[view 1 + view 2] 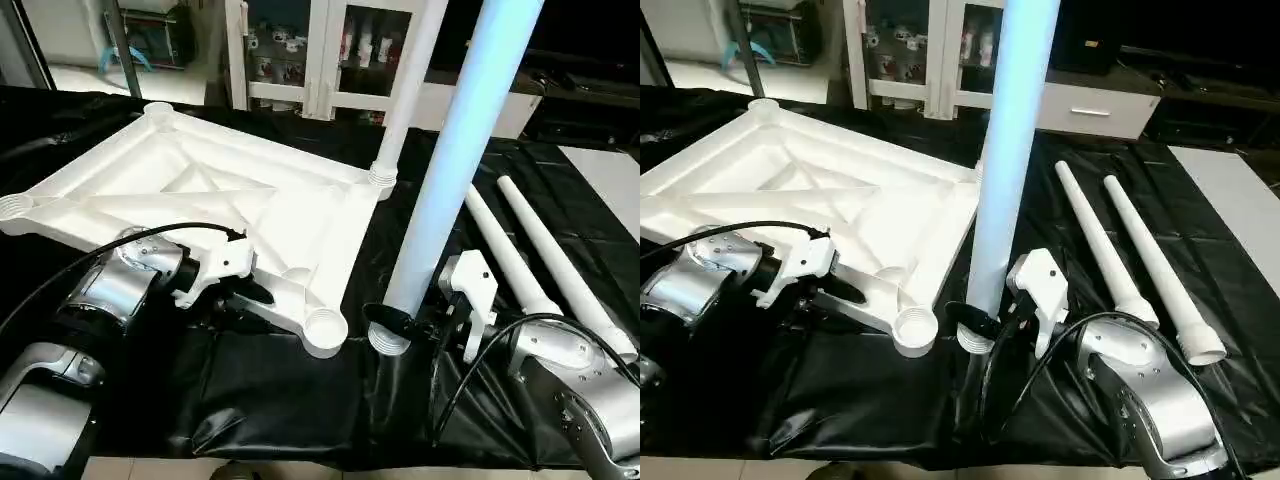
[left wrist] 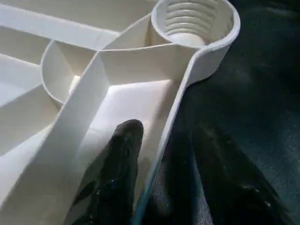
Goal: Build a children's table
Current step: Move to table
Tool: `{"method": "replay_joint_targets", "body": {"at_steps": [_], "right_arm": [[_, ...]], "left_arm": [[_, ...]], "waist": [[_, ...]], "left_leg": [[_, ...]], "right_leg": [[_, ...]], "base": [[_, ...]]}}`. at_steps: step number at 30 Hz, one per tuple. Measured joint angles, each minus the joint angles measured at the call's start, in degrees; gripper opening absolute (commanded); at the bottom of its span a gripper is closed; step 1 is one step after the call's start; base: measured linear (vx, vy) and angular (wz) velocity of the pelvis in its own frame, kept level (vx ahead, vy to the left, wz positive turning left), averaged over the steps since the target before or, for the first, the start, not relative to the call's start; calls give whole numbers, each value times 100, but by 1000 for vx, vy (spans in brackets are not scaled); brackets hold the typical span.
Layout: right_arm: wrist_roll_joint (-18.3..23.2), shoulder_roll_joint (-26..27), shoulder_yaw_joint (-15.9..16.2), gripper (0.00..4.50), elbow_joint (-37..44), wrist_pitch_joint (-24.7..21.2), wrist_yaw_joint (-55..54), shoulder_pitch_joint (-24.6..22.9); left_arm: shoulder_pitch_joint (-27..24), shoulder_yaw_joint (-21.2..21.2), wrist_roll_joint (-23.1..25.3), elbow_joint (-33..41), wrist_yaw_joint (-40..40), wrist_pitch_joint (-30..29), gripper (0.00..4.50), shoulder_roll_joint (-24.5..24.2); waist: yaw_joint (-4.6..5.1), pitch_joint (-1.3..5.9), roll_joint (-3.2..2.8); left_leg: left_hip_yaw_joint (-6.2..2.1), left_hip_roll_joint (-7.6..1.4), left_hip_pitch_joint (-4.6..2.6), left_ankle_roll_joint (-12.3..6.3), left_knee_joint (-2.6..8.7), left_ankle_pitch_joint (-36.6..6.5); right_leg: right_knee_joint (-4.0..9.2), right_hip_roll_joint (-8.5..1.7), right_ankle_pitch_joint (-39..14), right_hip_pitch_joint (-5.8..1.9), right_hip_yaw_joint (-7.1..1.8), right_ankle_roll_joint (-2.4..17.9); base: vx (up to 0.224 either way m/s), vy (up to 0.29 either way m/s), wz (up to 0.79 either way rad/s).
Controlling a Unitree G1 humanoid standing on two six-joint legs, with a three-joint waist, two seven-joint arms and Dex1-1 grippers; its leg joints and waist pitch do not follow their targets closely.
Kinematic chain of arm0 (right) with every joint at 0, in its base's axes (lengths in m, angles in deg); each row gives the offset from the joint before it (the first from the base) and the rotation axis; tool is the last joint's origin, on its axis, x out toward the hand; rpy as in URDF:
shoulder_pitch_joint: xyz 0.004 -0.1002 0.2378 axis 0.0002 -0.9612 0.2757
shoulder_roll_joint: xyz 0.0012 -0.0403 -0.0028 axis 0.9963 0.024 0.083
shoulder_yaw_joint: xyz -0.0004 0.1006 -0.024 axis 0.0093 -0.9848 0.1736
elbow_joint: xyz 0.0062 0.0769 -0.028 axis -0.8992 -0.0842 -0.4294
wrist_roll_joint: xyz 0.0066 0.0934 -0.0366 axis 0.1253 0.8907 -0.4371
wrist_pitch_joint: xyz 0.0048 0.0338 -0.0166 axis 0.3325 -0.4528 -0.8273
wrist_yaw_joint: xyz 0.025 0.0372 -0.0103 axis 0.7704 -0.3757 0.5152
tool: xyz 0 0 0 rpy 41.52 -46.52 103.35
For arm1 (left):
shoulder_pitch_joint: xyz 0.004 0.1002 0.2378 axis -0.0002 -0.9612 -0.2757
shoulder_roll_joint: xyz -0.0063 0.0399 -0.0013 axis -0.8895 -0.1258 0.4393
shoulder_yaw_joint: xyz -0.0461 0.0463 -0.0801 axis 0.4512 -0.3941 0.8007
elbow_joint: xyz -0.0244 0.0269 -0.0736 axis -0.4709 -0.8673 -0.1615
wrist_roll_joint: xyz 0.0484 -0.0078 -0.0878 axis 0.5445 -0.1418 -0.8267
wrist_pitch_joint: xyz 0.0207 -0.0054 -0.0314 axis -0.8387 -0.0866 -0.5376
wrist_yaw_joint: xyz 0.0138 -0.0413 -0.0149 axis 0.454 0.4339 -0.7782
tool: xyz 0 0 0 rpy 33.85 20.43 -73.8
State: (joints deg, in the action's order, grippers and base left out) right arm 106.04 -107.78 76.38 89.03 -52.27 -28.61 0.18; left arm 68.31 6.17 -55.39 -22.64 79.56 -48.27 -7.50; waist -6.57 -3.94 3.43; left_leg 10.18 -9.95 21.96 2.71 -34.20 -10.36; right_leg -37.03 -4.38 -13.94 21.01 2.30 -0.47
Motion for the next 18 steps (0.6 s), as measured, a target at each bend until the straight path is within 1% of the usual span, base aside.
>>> {"method": "replay_joint_targets", "body": {"at_steps": [1,2,4,5,6,7,10,11,13,16,18], "right_arm": [[-1,0,1,186,0,3,-3,0],[-1,0,1,186,0,5,-7,0],[-5,9,1,186,-1,6,-29,0],[-7,23,0,186,-1,6,-52,0],[-12,46,0,186,-2,6,-85,0],[-25,93,-2,186,-5,6,-164,0],[-145,251,-27,186,-103,6,-463,12],[-174,305,-47,186,-185,0,-588,22],[-181,506,-210,186,-362,-55,-894,51],[-107,745,-525,186,-476,-265,-1319,167],[-47,878,-669,186,-496,-376,-1506,182]], "left_arm": [[17,-12,29,0,-1,3,168,4],[22,-18,49,0,-7,4,147,7],[28,-25,167,8,-81,-14,132,21],[28,-28,200,17,-120,-56,132,27],[28,-31,232,26,-138,-103,123,31],[28,-49,268,40,-152,-154,103,31],[17,-157,405,201,-192,-313,91,40],[-3,-167,417,276,-254,-441,75,60],[-73,-155,431,476,-398,-700,68,110],[-265,-89,440,846,-766,-1157,50,300],[-341,0,466,992,-1074,-1459,46,428]], "waist": [[4,0,0],[6,-1,-1],[9,-1,-3],[10,-2,-4],[10,-3,-6],[10,-4,-8],[21,-1,-22],[26,0,-24],[32,0,-38],[78,22,-106],[109,29,-126]], "left_leg": [[0,0,0,0,0,0],[0,0,0,0,0,0],[0,0,-1,0,0,0],[0,0,-1,0,0,0],[0,0,-1,0,1,0],[0,0,-1,0,1,0],[3,1,-4,0,1,0],[3,1,-4,0,0,0],[4,1,-6,0,1,0],[9,2,-8,0,1,0],[10,2,-14,0,6,0]], "right_leg": [[0,0,0,0,-2,0],[0,0,0,0,-1,0],[0,0,0,0,-1,0],[0,0,0,1,-1,0],[0,0,0,1,-1,0],[1,0,0,1,-1,0],[2,0,0,0,-7,0],[2,0,0,0,-8,0],[1,0,1,0,-7,2],[2,-4,5,0,-10,9],[1,-3,5,0,-9,9]], "base": [[0,0,0],[0,0,0],[0,0,0],[0,0,0],[0,0,0],[0,0,0],[0,0,0],[0,0,0],[0,0,0],[0,0,0],[0,0,0]]}}
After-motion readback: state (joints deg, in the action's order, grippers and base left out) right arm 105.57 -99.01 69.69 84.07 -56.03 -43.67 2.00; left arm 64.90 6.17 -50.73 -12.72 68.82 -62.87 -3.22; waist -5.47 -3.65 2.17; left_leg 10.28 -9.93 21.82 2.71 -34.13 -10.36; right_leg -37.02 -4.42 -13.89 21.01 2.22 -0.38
